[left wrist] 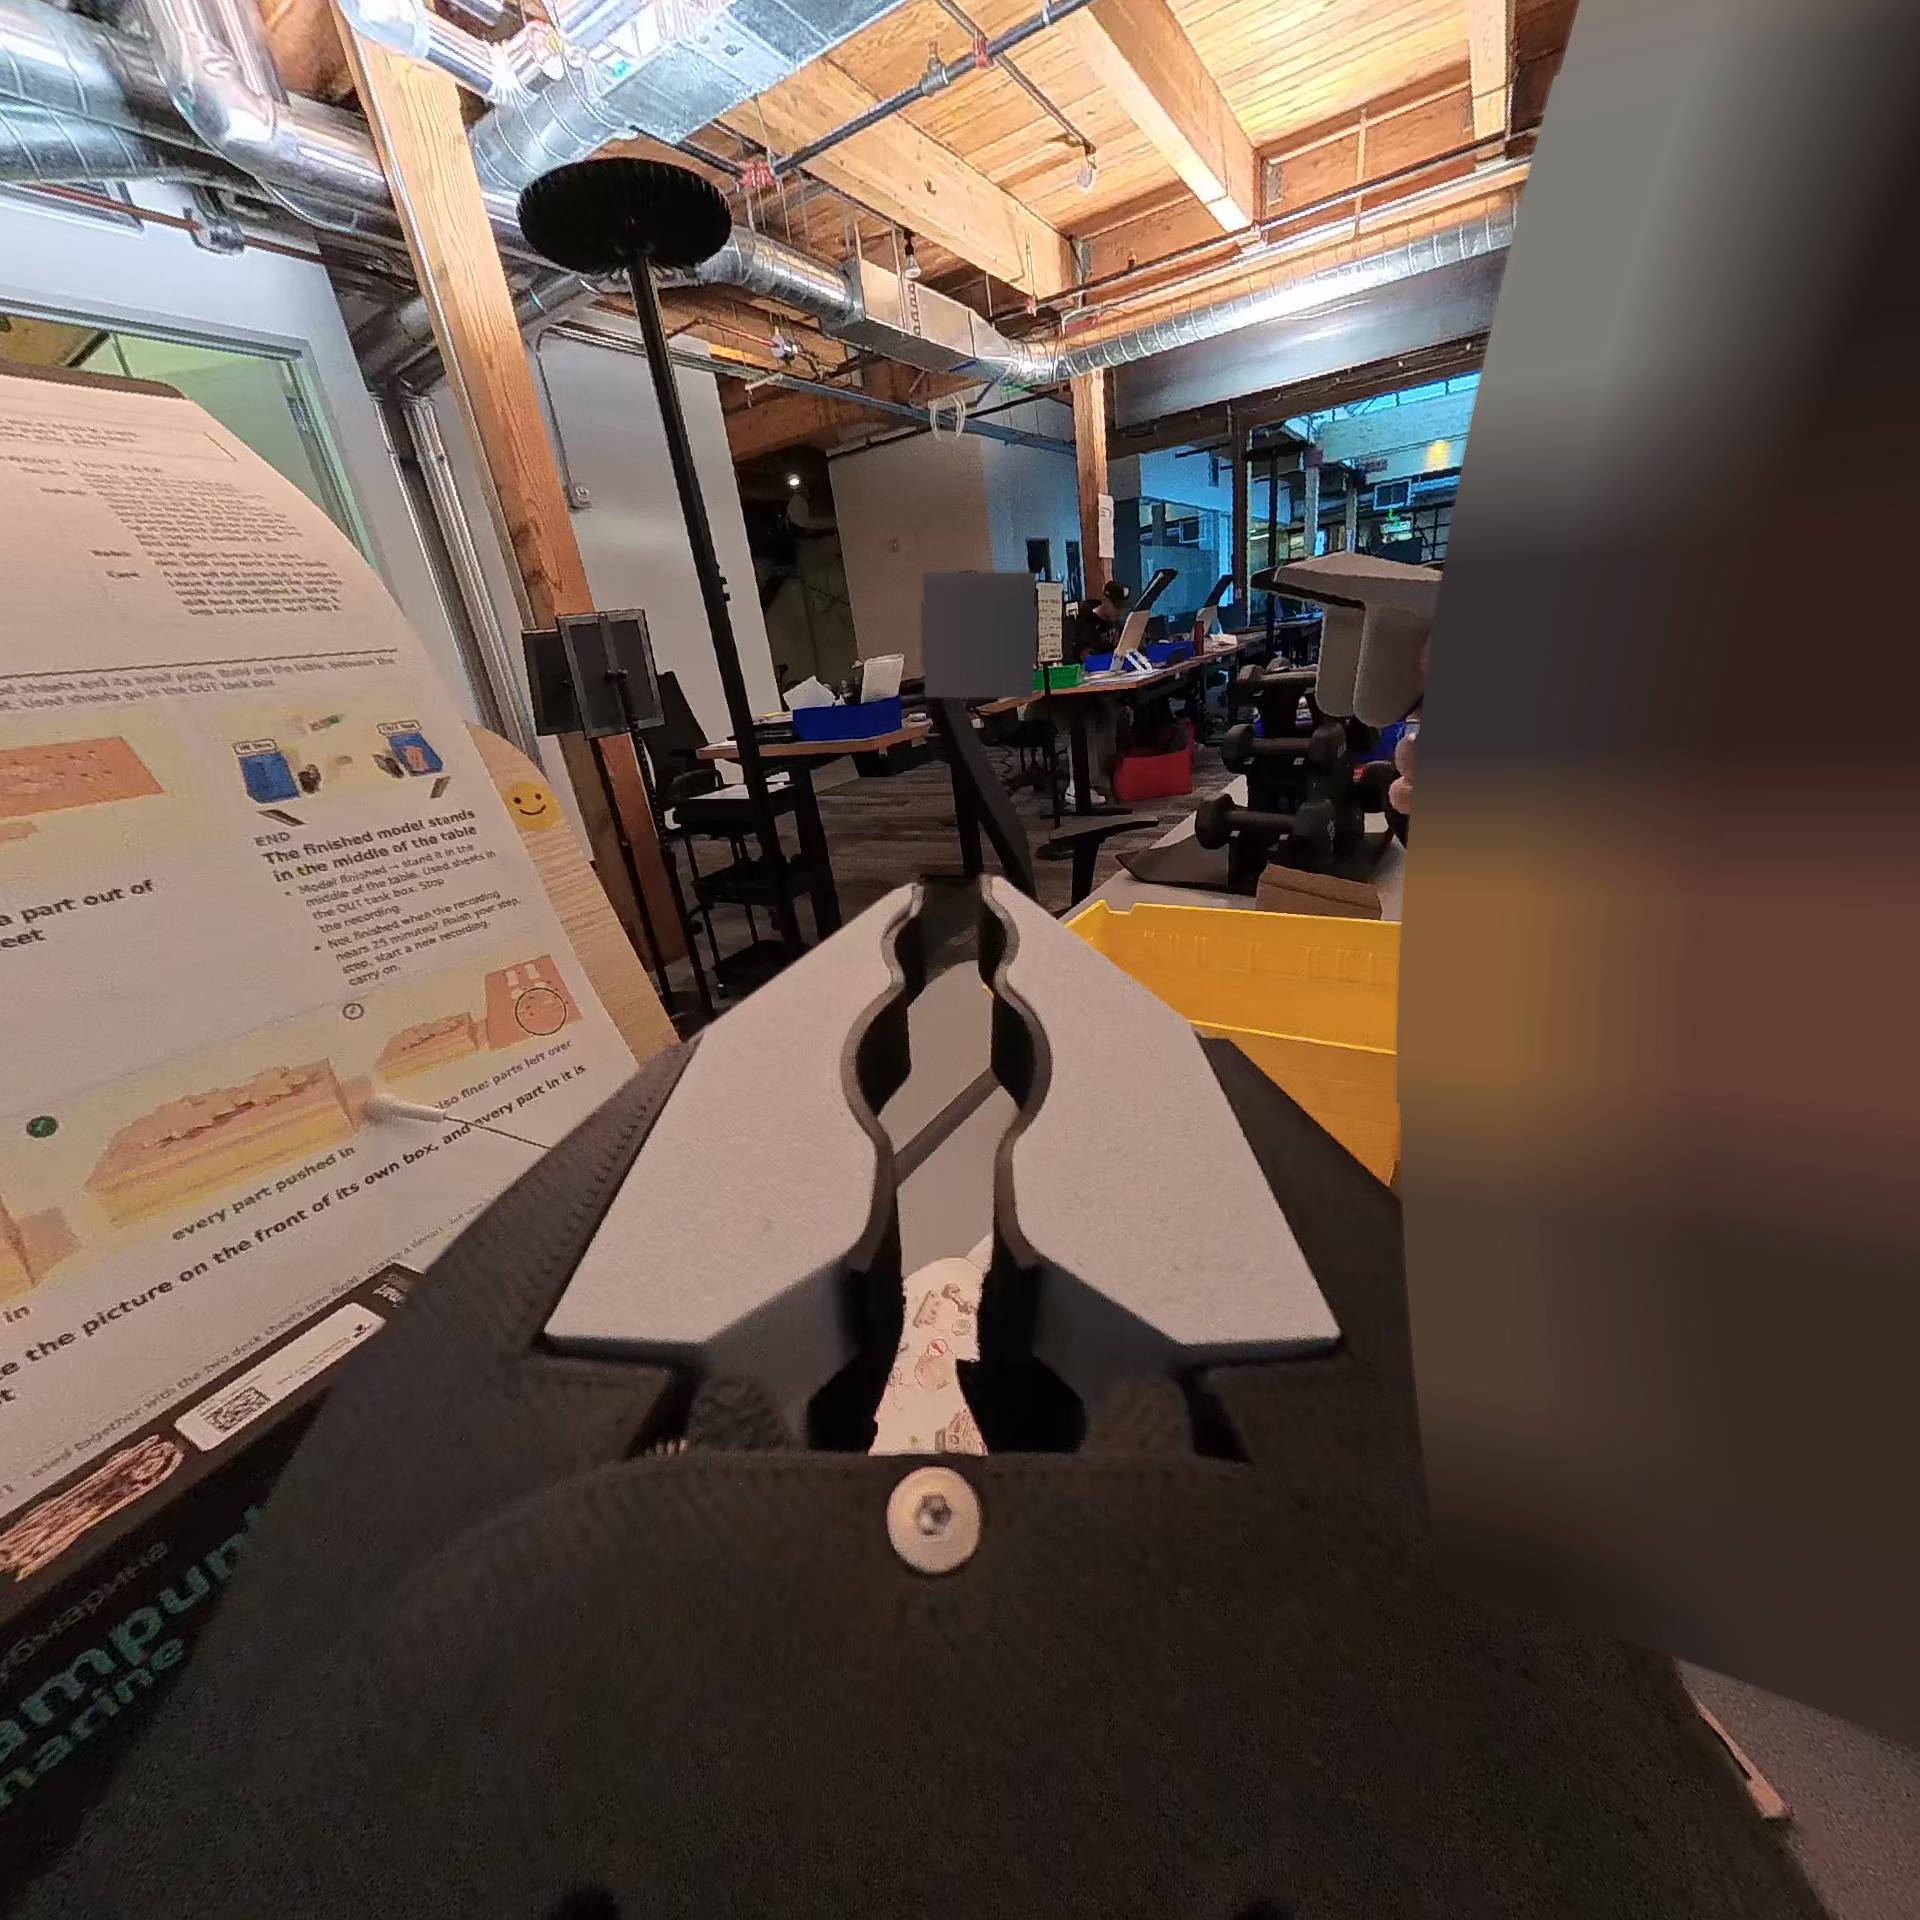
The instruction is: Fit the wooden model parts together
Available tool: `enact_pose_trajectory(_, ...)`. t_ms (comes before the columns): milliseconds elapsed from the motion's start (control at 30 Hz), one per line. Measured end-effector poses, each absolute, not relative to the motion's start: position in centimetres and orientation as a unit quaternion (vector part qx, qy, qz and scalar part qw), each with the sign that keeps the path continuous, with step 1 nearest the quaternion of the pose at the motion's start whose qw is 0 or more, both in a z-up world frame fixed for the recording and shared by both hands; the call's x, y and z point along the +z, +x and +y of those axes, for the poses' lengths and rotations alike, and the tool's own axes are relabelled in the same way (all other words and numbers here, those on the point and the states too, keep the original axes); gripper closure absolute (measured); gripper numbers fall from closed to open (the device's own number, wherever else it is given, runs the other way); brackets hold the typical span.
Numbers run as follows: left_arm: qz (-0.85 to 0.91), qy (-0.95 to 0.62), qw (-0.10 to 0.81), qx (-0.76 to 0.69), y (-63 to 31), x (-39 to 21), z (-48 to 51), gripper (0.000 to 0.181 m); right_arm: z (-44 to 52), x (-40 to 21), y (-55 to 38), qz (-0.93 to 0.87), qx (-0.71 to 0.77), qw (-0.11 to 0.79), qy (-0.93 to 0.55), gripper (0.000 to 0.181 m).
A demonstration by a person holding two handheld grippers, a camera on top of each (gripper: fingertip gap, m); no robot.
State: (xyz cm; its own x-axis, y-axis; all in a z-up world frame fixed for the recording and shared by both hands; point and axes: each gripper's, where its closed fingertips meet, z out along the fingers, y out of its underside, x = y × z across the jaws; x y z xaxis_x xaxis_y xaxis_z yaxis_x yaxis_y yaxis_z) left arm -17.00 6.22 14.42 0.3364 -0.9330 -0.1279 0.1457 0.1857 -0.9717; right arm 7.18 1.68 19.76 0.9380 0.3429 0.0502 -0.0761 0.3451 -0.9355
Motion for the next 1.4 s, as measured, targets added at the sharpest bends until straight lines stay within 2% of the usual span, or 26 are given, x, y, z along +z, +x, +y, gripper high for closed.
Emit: enact_pose_trajectory(1400,0.420,-0.508,0.631,-0.410,-16.1,13.1,6.3,0.175,2.1,19.4,7.4,-0.114,0.136,0.806,-0.565,0.163)
